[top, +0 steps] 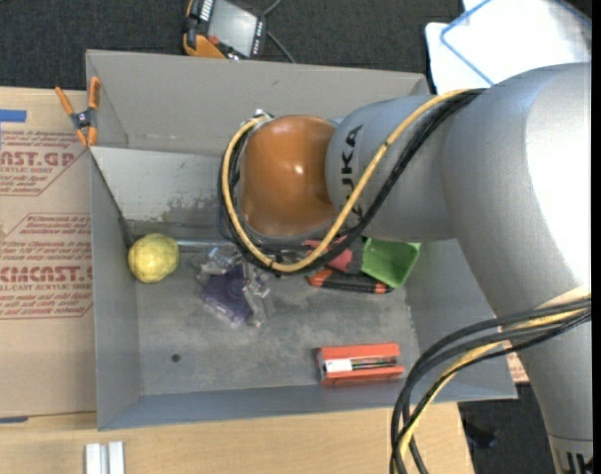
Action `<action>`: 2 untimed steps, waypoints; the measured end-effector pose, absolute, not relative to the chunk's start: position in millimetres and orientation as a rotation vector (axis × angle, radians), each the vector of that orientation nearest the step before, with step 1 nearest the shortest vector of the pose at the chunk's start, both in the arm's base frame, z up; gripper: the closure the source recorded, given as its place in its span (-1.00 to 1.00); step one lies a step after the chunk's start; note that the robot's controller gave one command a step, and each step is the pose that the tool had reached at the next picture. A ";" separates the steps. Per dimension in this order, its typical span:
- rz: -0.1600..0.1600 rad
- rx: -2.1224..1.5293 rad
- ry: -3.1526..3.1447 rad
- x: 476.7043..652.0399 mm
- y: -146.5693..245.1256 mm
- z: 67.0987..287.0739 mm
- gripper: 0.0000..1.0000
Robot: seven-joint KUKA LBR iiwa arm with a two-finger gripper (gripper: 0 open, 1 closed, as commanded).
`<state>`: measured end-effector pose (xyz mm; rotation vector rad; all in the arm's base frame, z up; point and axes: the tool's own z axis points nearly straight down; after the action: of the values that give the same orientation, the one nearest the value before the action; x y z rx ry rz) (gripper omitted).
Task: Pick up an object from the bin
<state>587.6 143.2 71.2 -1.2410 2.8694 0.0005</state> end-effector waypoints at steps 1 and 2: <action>0.002 -1.243 2.872 586.2 143.6 79.7 1.00; 0.002 -1.241 2.871 586.6 143.9 93.3 1.00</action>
Offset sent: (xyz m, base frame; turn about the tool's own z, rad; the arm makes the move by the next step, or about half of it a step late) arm -0.0012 0.0002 0.0105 -0.0023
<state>586.6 143.9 93.3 -1.2411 2.8713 0.0021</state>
